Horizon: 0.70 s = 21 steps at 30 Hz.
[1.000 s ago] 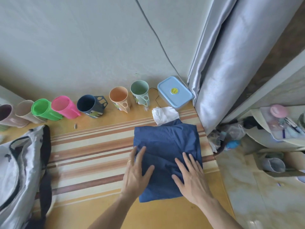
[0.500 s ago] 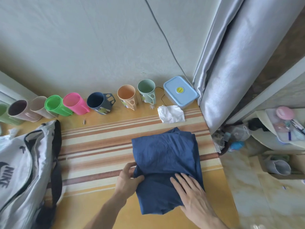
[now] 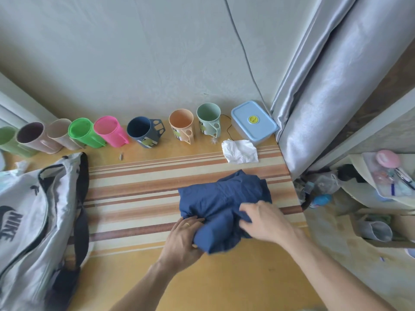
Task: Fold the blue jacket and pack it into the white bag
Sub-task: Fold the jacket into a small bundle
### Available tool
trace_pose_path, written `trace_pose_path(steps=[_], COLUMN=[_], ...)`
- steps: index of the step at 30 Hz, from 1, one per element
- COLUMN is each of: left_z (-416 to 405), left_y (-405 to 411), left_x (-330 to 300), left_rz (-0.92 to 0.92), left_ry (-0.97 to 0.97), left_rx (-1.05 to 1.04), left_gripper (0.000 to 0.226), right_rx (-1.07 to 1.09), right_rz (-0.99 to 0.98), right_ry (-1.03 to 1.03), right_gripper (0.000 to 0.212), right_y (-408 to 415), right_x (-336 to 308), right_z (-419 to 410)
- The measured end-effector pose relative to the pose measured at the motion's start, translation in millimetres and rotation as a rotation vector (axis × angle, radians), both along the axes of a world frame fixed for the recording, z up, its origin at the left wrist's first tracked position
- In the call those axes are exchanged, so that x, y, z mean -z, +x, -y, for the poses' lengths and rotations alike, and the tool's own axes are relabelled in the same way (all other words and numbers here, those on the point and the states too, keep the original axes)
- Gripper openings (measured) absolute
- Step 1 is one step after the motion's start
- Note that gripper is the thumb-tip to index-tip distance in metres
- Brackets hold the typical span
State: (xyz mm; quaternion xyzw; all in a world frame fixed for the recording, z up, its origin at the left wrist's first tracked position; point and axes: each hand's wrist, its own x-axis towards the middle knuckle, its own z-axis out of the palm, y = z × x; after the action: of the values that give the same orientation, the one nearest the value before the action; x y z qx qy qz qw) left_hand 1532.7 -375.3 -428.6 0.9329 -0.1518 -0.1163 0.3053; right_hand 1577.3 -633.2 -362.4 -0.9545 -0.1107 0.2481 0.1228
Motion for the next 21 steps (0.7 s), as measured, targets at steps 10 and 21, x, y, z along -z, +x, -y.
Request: trace_pose_path(steps=[10, 21], left_z=[25, 42], left_y=[62, 64], left_x=[-8, -36], left_rz=[-0.386, -0.351], left_ry=[-0.115, -0.154], left_rx=[-0.912, -1.043], left_gripper=[0.052, 0.048], right_rx=[0.036, 0.069], right_rz=[0.528, 0.340], right_ry=[0.108, 0.103], right_gripper=[0.041, 0.053], right_y=[0, 8], right_x=[54, 92], right_z=[-33, -55])
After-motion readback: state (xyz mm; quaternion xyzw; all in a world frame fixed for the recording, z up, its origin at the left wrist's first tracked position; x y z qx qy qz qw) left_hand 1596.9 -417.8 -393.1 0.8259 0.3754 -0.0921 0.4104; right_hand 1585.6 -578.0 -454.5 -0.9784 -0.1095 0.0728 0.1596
